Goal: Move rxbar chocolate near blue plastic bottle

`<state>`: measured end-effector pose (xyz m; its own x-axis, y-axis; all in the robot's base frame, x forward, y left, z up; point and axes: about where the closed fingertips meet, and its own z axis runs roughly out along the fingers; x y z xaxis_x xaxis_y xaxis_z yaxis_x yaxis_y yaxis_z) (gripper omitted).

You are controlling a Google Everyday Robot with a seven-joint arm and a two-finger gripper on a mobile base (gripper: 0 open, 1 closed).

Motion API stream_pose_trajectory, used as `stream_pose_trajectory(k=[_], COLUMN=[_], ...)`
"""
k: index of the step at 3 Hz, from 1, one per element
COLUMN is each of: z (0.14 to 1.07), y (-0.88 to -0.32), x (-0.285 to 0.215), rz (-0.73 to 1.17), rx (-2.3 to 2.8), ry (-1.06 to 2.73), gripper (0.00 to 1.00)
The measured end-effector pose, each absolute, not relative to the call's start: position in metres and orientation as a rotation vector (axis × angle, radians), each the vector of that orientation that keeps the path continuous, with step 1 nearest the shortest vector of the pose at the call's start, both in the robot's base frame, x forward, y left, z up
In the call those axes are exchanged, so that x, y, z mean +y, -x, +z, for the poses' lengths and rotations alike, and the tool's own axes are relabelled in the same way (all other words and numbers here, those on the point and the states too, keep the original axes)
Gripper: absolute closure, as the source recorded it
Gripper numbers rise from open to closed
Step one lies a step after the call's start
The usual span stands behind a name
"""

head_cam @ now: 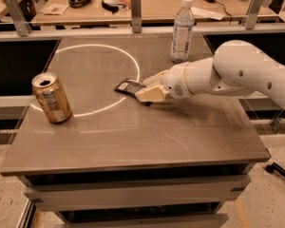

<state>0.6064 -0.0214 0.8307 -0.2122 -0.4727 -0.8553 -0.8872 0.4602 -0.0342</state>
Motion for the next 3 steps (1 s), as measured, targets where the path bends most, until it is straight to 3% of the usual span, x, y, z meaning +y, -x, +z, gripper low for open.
stream_pose_trajectory(k=[1,3], z=[0.847,0.869], y=[-0.608,-0.644], x=[-0.03,-0.079], rz=[0.542,0.29], rx=[1.791,1.78], ry=[1.143,1.027], gripper=[1.0,1.0])
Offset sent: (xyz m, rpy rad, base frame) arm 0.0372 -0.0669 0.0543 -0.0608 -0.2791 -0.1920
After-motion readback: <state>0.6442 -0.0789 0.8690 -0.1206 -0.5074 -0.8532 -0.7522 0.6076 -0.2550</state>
